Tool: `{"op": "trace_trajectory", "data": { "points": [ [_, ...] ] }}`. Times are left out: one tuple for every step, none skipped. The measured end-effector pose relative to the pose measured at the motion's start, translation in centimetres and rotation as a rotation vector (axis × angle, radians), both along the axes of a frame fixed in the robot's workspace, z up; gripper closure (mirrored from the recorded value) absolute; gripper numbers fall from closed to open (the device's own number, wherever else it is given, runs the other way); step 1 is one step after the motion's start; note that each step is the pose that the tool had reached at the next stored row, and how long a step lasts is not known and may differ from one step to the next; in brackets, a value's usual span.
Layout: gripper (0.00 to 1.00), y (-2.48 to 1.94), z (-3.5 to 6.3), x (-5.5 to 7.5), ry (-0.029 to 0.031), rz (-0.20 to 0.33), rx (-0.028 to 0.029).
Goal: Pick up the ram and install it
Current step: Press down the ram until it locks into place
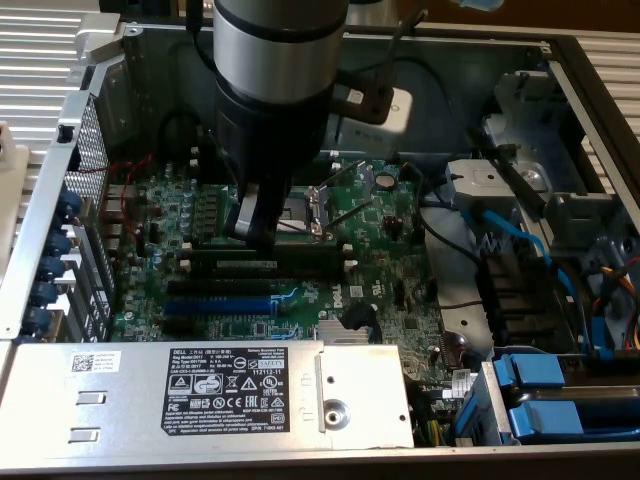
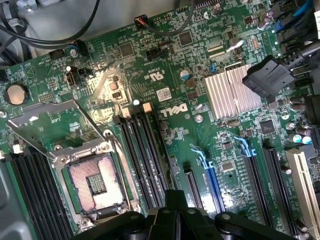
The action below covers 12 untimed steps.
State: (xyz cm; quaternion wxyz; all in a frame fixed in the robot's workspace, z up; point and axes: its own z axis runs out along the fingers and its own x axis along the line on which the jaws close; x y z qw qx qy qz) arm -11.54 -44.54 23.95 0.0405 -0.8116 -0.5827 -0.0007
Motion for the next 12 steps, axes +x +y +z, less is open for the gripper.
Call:
{"op": "trace_trajectory", "data": {
  "points": [
    [0.89,0.00,-0.04,0.00,-0.0001,-0.002,0.0001],
    [0.89,0.00,-0.06,0.00,0.0001,-0.004,-0.0002],
    [0.89,0.00,-0.08,0.00,0.0001,-0.005,-0.0002],
    [0.89,0.00,-0.10,0.00,0.0002,-0.006,-0.0003],
    [0.89,0.00,-0.12,0.00,0.0001,-0.007,-0.0003],
    [0.89,0.00,-0.15,0.00,0.0001,-0.008,-0.0002],
    [0.89,0.00,-0.18,0.00,0.0001,-0.009,-0.0001],
    [0.89,0.00,-0.20,0.00,0.0001,-0.010,-0.0002],
    [0.89,0.00,-0.21,0.00,0.0002,-0.011,-0.0003],
    [0.89,0.00,-0.22,0.00,0.0002,-0.012,-0.0004],
    [0.89,0.00,-0.23,0.00,0.0001,-0.012,-0.0002],
    [0.89,-0.01,-0.24,0.00,0.0001,-0.013,-0.0002]
  ]
}}
